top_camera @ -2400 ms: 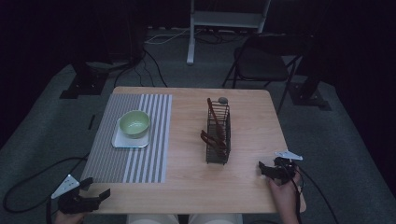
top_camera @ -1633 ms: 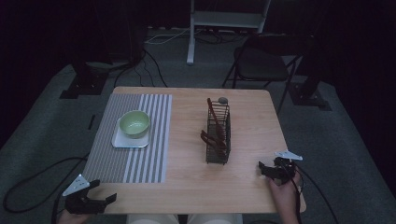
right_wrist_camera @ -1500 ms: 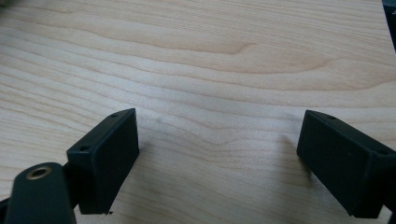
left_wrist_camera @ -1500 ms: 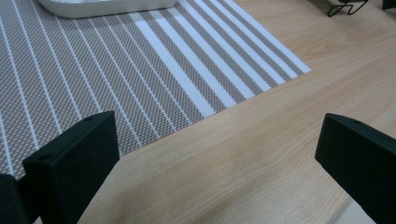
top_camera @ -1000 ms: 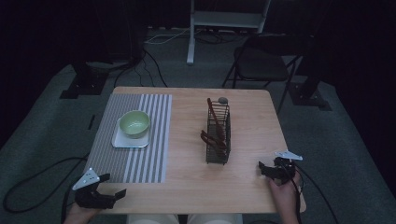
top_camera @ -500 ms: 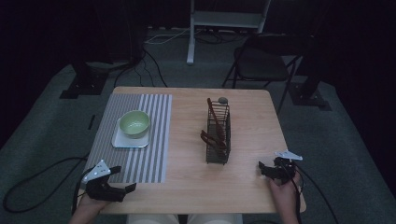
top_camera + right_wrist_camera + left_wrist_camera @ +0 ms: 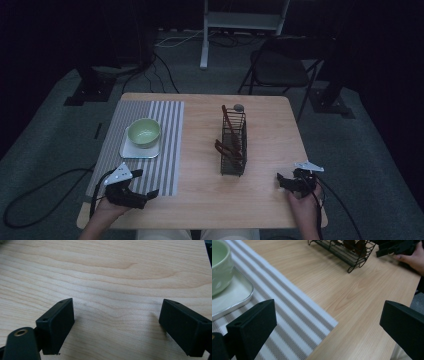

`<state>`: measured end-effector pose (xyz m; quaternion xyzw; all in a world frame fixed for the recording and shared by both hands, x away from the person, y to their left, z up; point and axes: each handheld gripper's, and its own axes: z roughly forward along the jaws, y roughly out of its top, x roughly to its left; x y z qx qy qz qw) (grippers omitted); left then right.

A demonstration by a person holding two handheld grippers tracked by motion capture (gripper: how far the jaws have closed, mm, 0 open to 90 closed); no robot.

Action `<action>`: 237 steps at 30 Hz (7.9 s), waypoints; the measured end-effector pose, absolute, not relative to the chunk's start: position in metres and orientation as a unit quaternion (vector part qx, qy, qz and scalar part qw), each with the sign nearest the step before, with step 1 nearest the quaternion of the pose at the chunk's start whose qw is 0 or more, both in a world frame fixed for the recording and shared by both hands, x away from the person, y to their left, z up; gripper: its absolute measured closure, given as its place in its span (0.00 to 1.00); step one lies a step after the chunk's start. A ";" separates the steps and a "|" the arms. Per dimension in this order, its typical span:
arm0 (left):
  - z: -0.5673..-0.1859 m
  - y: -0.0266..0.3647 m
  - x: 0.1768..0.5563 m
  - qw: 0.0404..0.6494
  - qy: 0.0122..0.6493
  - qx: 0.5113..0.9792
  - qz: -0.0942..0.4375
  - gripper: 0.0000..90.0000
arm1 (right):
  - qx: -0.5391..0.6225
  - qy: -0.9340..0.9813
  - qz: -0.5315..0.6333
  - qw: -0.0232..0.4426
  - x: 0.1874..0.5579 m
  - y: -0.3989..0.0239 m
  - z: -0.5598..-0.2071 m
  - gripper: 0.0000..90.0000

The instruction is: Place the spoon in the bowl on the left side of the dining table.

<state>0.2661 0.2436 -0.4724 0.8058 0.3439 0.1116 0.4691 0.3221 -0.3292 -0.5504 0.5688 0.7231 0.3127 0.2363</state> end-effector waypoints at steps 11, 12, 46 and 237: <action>-0.454 0.208 0.280 0.473 0.308 0.819 0.103 0.01 | 0.569 0.723 0.313 0.236 0.322 -0.329 -0.550 0.14; -0.452 0.205 0.282 0.475 0.305 0.820 0.099 0.01 | 0.569 0.723 0.313 0.236 0.322 -0.329 -0.550 0.14; -0.422 0.102 0.324 0.502 0.235 0.826 0.105 0.24 | 0.568 0.724 0.313 0.237 0.322 -0.329 -0.551 0.14; -0.487 0.322 0.327 0.500 0.577 0.591 0.259 0.87 | 0.572 0.720 0.312 0.238 0.320 -0.330 -0.550 0.15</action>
